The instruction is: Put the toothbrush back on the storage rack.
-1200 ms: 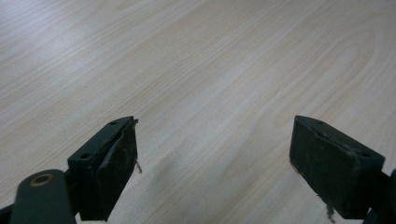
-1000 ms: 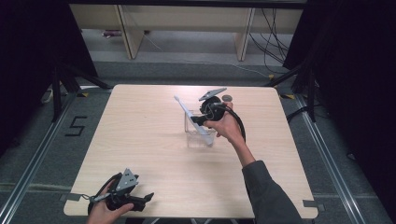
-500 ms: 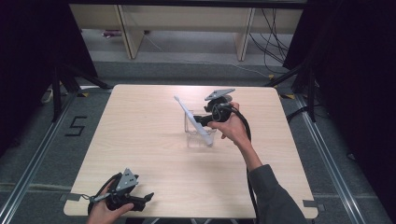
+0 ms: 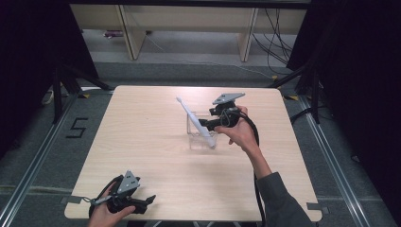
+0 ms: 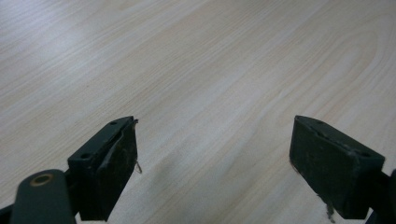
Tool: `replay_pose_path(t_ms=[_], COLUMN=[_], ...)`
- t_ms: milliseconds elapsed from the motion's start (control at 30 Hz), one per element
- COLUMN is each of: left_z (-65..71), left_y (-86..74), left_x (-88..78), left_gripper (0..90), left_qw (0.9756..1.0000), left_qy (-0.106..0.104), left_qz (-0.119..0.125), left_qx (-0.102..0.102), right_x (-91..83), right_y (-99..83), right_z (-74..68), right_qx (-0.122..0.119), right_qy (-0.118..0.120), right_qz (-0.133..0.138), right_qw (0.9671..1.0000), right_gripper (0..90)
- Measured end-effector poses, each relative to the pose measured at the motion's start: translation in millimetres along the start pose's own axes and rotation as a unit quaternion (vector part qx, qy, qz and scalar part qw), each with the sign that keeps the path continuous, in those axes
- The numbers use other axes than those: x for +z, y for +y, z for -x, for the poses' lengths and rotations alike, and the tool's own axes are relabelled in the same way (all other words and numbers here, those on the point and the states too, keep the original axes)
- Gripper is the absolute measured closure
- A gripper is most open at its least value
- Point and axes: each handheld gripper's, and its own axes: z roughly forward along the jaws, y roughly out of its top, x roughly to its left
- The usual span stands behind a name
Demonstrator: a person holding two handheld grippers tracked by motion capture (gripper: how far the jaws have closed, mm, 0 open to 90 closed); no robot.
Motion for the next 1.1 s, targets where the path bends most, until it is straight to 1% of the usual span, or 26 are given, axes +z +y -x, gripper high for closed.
replay_pose_path(t_ms=[67, 100, 133, 167, 200, 233, 300, 333, 367, 400, 433, 467, 500, 567, 633, 667, 733, 767, 800, 867, 900, 933, 967, 1000, 1033, 1100], left_z=[-0.1, -0.7, -0.6, -0.7, -0.4, 1.2, 1.4, -1.1, -0.4, -0.7, -0.3, 1.6, 1.7, 1.8, 0.3, 1.0, 0.5, 0.5, 0.4, 0.4, -0.5, 0.2, 1.5, 1.4, 1.5, -0.8], left_y=[0.1, 0.1, -0.1, -0.1, 0.0, 0.0, 0.3, 0.5, 0.4, 0.2, 0.3, 0.2, 0.4, 0.2, 0.2, 0.0, 0.3, 0.3, 0.3, 0.4, 0.6, 0.6, 0.6, 0.8, 0.9, 1.2], left_x=[0.2, 0.0, 0.3, 0.4, 0.3, 1.1, 0.7, -1.0, -0.4, -0.5, -0.4, 0.6, 0.5, 0.5, -0.6, -0.7, -1.6, -1.7, -1.8, -1.9, -2.6, -2.0, -1.5, -1.6, -1.6, -2.9], left_gripper=[14.9, 14.9, 14.9, 14.9, 14.9, 14.9, 14.9, 14.9, 14.9, 14.9, 14.9, 14.9, 14.9, 14.9, 14.9, 14.9, 14.9, 14.9, 14.9, 14.9, 14.9, 14.9, 14.9, 14.9, 14.9, 14.9], left_qw=[1.0, 1.0, 1.0, 1.0, 1.0, 0.9999, 0.9999, 1.0, 1.0, 1.0, 1.0, 0.9999, 0.9999, 0.9999, 1.0, 1.0, 1.0, 1.0, 1.0, 1.0, 1.0, 1.0, 0.9999, 0.9999, 0.9999, 1.0], left_qy=[-0.001, 0.001, 0.001, 0.001, 0.001, -0.003, -0.003, 0.0, 0.002, 0.001, 0.0, -0.004, -0.004, -0.004, 0.0, 0.0, 0.001, 0.0, 0.0, 0.0, 0.001, 0.001, -0.004, -0.003, -0.004, -0.001], left_qz=[0.0, -0.003, -0.003, -0.003, -0.002, 0.006, 0.01, -0.002, 0.001, 0.0, 0.001, 0.011, 0.01, 0.01, 0.003, 0.006, 0.004, 0.006, 0.006, 0.007, 0.001, 0.005, 0.012, 0.012, 0.012, 0.0], left_qx=[0.0, 0.003, 0.002, 0.002, 0.002, -0.008, -0.008, 0.006, -0.001, 0.002, 0.0, -0.009, -0.007, -0.008, -0.001, -0.006, -0.005, -0.005, -0.005, -0.005, 0.001, -0.004, -0.01, -0.01, -0.01, 0.003], right_x=[-3.4, -4.7, -5.4, -7.6, -9.5, -10.2, -14.5, -15.8, -18.1, -19.7, -22.8, -22.9, -26.0, -27.8, -30.2, -30.6, -31.5, -32.4, -33.8, -34.5, -35.5, -36.0, -35.8, -36.8, -37.4, -39.2], right_y=[-1.3, -2.1, -3.3, -3.9, -4.3, -4.7, -4.7, -5.3, -5.6, -6.6, -6.8, -7.8, -8.2, -9.9, -10.9, -11.4, -12.4, -12.7, -12.8, -14.4, -15.1, -16.2, -17.3, -18.3, -18.9, -19.8], right_z=[-0.6, -2.1, -2.3, -3.1, -3.5, -2.7, -1.8, -2.0, -0.6, -0.9, 1.2, 1.7, 2.8, 3.6, 5.9, 7.1, 6.1, 7.0, 8.1, 6.9, 7.9, 7.1, 8.0, 6.2, 7.6, 7.3], right_qx=[0.005, 0.009, 0.01, 0.01, 0.007, -0.003, -0.002, 0.004, 0.002, 0.008, 0.002, 0.006, 0.007, 0.015, 0.013, 0.009, 0.021, 0.021, 0.011, 0.018, 0.012, 0.018, 0.009, 0.023, 0.014, 0.014], right_qy=[0.005, 0.007, 0.004, 0.007, 0.008, 0.006, 0.005, 0.006, 0.007, 0.003, -0.001, 0.0, -0.004, -0.005, -0.002, -0.007, -0.006, -0.002, -0.01, -0.01, -0.011, -0.01, -0.014, -0.011, -0.014, -0.013], right_qz=[-0.003, -0.001, 0.011, 0.008, 0.002, 0.009, 0.015, 0.017, 0.015, 0.021, 0.019, 0.027, 0.021, 0.026, 0.022, 0.028, 0.031, 0.03, 0.029, 0.029, 0.025, 0.022, 0.028, 0.022, 0.025, 0.03], right_qw=[1.0, 0.9999, 0.9999, 0.9999, 0.9999, 0.9999, 0.9999, 0.9998, 0.9999, 0.9997, 0.9998, 0.9996, 0.9998, 0.9996, 0.9997, 0.9995, 0.9993, 0.9993, 0.9995, 0.9994, 0.9996, 0.9996, 0.9995, 0.9994, 0.9995, 0.9994], right_gripper=[37.1, 36.7, 36.6, 36.7, 36.6, 36.6, 36.5, 36.1, 36.0, 35.9, 35.7, 35.4, 35.0, 34.5, 34.2, 34.1, 34.1, 34.1, 34.1, 34.0, 34.0, 33.8, 33.5, 33.5, 33.4, 33.4])
